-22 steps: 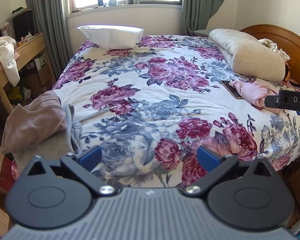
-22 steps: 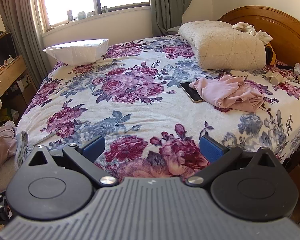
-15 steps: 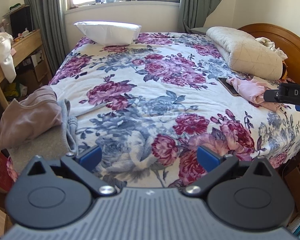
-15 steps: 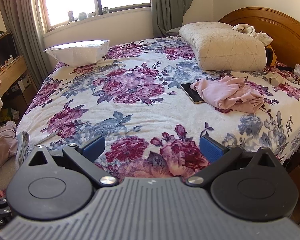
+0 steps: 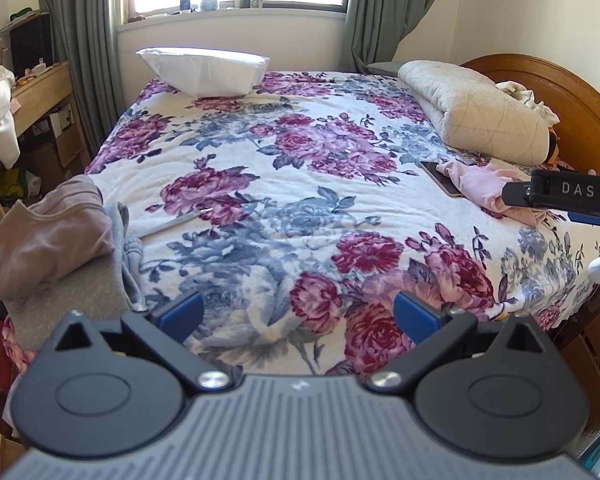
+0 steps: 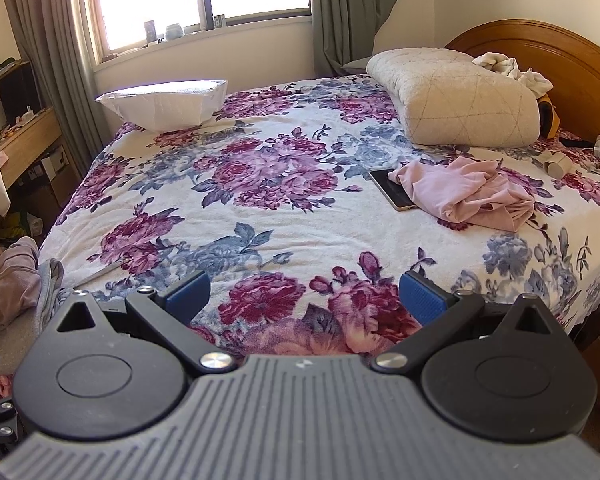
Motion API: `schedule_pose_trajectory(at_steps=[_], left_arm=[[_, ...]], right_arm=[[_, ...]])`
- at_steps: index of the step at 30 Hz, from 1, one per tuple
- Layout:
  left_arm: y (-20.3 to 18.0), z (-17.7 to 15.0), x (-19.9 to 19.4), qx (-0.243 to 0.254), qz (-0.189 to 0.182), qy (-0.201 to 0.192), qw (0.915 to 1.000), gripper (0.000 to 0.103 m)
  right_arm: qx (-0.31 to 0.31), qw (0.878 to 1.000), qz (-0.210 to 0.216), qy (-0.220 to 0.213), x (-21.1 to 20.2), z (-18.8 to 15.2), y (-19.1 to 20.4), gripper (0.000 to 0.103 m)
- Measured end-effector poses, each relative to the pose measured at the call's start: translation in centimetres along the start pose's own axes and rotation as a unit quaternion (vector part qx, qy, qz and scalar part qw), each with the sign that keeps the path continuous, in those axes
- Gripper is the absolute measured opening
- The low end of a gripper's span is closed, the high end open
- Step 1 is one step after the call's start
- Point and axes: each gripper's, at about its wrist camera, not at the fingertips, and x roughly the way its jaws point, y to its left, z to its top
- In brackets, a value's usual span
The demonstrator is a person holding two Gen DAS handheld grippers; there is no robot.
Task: Fold clothes
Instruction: 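Move the right tool toward the crumpled pink T-shirt on the bed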
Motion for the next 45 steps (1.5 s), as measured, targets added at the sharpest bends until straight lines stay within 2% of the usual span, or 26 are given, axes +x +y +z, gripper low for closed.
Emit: schedule_pose_trajectory(at_steps=[13,45], left_arm=[[-1.1,-0.2,0.0,0.025,-0.013,0.008,0.9996,0.103],[-1.6,-0.1,0.2,0.031,-0.013,0.011,0.9994,0.103]], right_arm=[[0.003,1.0,-0.005,-0.005,-0.2,0.3,-0.2,0.103],[-0.016,1.0,-0.009,-0.013,-0.2,0.7,0.2,0.103]])
